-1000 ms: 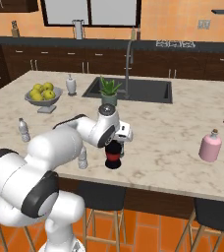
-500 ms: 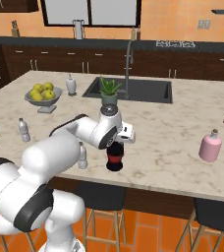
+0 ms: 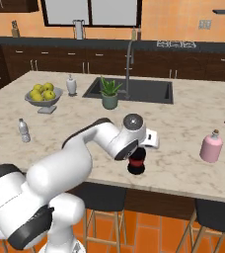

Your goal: Move the plastic bottles in the middle to the plastics group, and the glass bottles in the middle to the glass group.

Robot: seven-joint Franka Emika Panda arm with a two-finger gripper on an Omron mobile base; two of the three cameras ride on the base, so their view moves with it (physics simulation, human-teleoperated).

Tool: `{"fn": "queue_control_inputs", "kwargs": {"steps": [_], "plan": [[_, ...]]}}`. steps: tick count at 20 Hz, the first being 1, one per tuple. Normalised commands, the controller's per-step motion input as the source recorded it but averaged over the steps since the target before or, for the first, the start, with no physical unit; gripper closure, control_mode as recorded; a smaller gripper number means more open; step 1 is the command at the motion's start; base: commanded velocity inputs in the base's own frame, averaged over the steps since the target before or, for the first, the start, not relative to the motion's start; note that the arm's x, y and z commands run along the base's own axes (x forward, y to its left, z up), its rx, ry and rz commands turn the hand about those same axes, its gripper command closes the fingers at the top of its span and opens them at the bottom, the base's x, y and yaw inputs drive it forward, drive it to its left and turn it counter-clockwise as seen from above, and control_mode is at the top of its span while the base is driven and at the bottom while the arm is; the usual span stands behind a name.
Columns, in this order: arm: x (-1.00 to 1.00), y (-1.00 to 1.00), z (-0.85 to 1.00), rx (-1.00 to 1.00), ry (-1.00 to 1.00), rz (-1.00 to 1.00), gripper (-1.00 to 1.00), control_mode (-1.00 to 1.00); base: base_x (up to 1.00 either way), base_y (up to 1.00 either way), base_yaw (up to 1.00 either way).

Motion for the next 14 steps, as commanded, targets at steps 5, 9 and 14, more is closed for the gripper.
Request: {"fn": "queue_control_inputs", "kwargs": {"steps": [5, 9, 14], "plan": [[0.13, -0.69, 0.29, 0.0, 0.0, 0.08, 1.0, -1.0, 0.0, 0.0, 0.0], [0.16, -0.23, 0.0, 0.0, 0.0, 0.1, 1.0, -1.0, 0.0, 0.0, 0.0], [0.17, -0.06, 0.16, -0.09, -0.01, 0.11, 1.0, -1.0, 0.0, 0.0, 0.0]]}}
